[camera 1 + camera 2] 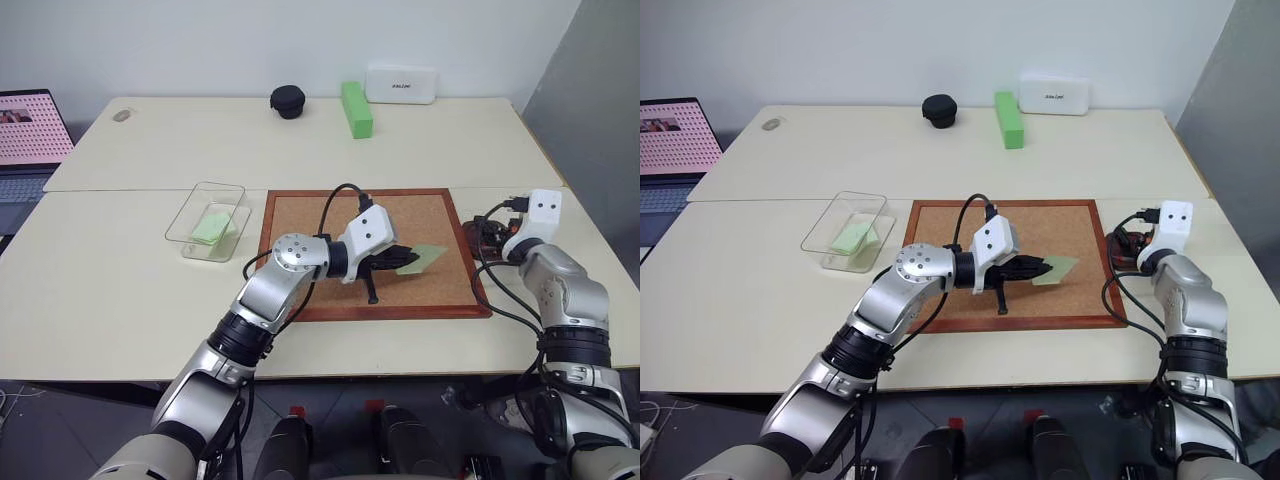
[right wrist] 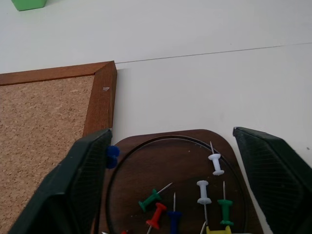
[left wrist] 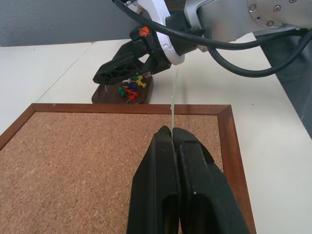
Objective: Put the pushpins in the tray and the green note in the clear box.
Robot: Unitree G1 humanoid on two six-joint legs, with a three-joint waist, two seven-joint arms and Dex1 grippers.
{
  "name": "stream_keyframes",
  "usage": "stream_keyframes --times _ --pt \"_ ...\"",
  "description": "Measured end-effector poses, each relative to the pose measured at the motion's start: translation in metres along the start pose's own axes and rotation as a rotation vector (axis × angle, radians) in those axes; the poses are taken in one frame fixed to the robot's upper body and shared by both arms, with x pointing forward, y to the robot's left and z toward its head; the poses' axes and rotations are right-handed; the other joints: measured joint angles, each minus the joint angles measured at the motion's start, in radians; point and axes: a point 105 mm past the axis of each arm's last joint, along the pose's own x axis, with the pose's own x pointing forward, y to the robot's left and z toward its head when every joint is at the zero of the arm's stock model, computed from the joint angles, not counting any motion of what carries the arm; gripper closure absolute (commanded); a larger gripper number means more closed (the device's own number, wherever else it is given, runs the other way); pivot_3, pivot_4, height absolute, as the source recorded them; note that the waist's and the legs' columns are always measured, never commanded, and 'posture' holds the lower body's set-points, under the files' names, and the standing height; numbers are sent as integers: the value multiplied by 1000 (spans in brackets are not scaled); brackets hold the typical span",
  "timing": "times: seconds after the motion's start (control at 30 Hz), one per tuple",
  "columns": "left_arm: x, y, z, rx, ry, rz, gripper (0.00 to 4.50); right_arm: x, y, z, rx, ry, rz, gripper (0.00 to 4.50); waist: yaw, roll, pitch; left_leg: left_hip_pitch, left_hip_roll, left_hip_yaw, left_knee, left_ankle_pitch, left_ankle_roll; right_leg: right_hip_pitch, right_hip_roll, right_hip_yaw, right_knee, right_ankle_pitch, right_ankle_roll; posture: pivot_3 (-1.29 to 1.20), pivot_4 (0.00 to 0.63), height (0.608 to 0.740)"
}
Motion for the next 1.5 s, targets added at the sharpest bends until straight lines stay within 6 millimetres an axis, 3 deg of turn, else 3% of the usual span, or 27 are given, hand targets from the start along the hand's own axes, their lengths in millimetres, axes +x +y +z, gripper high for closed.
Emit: stream_keyframes --times 0.53,0.73,0.83,0.97,1.27,1.5 --pt "0 0 -2 -10 5 -5 4500 0 -1 5 -64 -28 -10 54 0 0 0 0 0 0 0 0 0 0 0 0 0 0 0 0 150 740" --pt "-9 13 -3 -48 7 60 4500 -18 21 -3 -205 -26 168 54 1 0 0 0 0 0 0 0 0 0 0 0 0 0 0 0 150 740" --pt "-23 27 -6 -71 23 136 4500 -33 38 7 -241 -77 282 54 -5 0 0 1 0 0 0 0 0 0 0 0 1 0 0 0 150 740" --pt "-43 52 -2 -113 13 319 4500 -65 78 31 -252 -211 507 54 -8 0 0 1 1 -1 1 0 0 0 1 -1 1 0 0 0 150 740" --pt "-120 116 -5 -168 59 983 4500 -119 151 56 -251 -352 861 54 -2 0 0 0 0 -3 1 0 0 1 0 -2 1 0 1 0 150 740" --pt "-192 126 -20 -186 157 1443 4500 -141 179 57 -232 -365 1000 54 4 0 0 0 0 -3 1 0 0 1 0 -2 1 0 1 0 150 740"
